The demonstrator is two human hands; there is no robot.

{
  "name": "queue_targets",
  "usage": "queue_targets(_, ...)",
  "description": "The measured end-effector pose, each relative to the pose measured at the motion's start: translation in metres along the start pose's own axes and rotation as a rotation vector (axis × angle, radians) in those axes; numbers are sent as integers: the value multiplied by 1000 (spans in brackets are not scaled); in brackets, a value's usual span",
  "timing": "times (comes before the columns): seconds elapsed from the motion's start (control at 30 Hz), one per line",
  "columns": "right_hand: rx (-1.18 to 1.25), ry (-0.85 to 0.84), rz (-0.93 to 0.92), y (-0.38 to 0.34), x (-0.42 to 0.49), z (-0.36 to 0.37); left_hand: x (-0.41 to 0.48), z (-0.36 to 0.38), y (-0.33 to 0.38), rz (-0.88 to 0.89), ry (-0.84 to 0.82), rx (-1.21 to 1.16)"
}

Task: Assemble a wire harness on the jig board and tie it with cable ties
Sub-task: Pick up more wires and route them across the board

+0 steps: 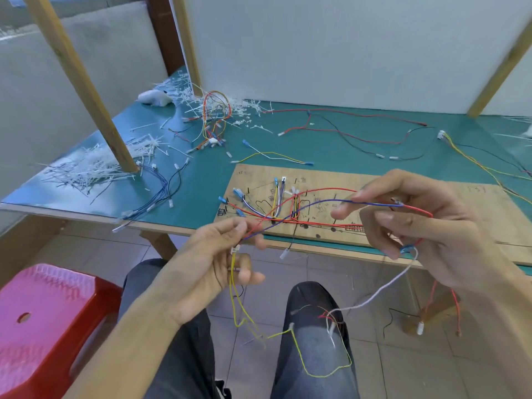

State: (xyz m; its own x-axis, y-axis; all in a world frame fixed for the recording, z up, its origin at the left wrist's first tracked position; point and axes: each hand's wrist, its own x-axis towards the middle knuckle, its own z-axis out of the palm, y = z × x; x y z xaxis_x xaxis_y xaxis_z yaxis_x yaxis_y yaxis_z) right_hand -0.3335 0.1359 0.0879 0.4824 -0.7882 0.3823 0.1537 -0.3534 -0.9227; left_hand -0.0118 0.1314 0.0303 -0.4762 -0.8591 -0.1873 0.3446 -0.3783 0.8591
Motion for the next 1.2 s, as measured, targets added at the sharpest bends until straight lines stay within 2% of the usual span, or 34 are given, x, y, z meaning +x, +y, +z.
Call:
queue_targets(0.13,-51,99,70,10,-13,-17,-10,-12,5,62,56,135)
queue_targets(0.23,-102,94,117,17,-21,-26,-18,-20,12,115,77,248)
queue_targets(0.33,-114,-41,232,22,-24,-29,-17,-19,20,189,233,327)
queue_targets(0.4,-120,-133,349,25,-19,-24,-14,-16,23,221,266,355)
queue_targets(0.47,-325,-195,434,30,-8,-12,-10,-11,26,248,250,357)
queue_targets(0.53,-545,-265,442,34,7,4,-5,-8,29,268,242,349)
queue_targets(0.63,-619,-303,415,35,27,20,3,-4,31,297,266,323)
queue_targets(0.7,-472,-266,341,40,37,29,7,-3,30,328,284,304)
queue_targets(0.77,-205,-132,332,49,43,39,10,-1,29,355,295,285)
queue_targets(0.83,-124,-22,306,60,46,44,12,-2,27,365,302,293)
queue_targets(1.07,-236,106,251,69,48,40,11,-17,34,327,320,458)
queue_targets(1.2,-522,65,264,71,64,42,18,-30,42,256,333,522)
